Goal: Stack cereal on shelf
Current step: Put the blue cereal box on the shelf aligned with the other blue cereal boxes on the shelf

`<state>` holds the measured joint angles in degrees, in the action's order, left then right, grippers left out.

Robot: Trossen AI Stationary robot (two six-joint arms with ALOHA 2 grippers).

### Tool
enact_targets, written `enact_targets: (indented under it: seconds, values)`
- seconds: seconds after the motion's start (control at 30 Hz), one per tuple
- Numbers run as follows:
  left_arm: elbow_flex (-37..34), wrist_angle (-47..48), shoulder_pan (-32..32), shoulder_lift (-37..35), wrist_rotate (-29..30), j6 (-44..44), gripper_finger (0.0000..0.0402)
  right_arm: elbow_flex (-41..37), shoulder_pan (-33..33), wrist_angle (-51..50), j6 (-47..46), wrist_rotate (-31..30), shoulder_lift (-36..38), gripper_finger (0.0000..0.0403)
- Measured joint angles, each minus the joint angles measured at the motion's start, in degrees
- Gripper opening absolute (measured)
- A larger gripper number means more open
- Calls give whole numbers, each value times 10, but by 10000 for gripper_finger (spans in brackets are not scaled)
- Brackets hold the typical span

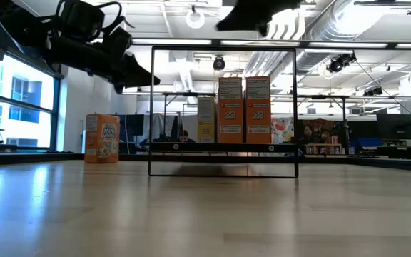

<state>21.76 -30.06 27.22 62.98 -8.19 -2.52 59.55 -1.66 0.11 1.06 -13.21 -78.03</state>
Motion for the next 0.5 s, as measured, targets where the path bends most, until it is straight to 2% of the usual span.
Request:
enact_targets:
  seconds: [0.13, 0.27, 0.37, 0.5]
  values:
    - [0, 2, -13, 0, -13, 0, 0, -105, 18, 64, -1, -14, 91, 0]
    - [11, 31, -71, -2, -91, 36, 0, -191, 40, 115, -1, -18, 169, 0]
    - [68, 163, -144, -5, -81, 60, 1, -238, 59, 123, 3, -35, 219, 0]
    - [172, 436, -264, 3, 38, 111, 16, -281, 75, 123, 10, -59, 274, 0]
